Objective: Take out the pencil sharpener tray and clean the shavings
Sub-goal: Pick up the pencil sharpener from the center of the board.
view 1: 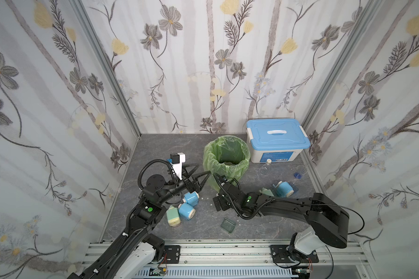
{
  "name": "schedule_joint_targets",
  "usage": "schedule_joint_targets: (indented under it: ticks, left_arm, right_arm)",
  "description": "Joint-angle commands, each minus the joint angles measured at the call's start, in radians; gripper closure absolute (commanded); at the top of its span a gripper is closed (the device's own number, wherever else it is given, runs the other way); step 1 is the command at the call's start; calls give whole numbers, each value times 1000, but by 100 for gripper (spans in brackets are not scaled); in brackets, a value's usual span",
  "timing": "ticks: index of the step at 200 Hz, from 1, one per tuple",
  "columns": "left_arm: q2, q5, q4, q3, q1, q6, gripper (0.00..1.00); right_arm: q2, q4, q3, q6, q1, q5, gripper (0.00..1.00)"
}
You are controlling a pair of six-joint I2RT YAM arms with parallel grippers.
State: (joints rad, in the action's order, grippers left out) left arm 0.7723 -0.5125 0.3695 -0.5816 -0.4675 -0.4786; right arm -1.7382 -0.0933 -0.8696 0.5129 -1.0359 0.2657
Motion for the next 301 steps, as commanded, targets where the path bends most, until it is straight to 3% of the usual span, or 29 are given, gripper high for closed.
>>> schedule_joint_targets:
  ticks: [1, 60, 118, 149, 187, 203, 246, 301]
  left_arm:
    - [-1, -2, 16, -4, 1, -3, 0]
    - [7, 2, 6, -11, 1, -1, 0]
    - [31, -9, 16, -22, 1, -2, 0]
    - [44, -20, 17, -29, 1, -3, 0]
    - [61, -32, 31, -32, 1, -7, 0]
    - [75, -49, 33, -39, 1, -7, 0]
    - [132, -186, 111, -59, -16, -40, 0]
    - [203, -305, 80, -94, -129, 29, 0]
  right_arm:
    - [-18, 47, 0, -13, -1, 8, 4]
    - [26, 42, 26, -7, -26, 41, 40]
    - [136, 34, 123, -11, -36, -19, 57]
    - [277, 80, 224, -57, -48, -146, 58]
    - [429, 59, 294, -28, -43, -109, 58]
    - [495, 106, 343, -14, -23, -149, 57]
    - [672, 262, 469, 55, 120, -412, 57]
    - [867, 322, 562, 256, 347, -763, 56]
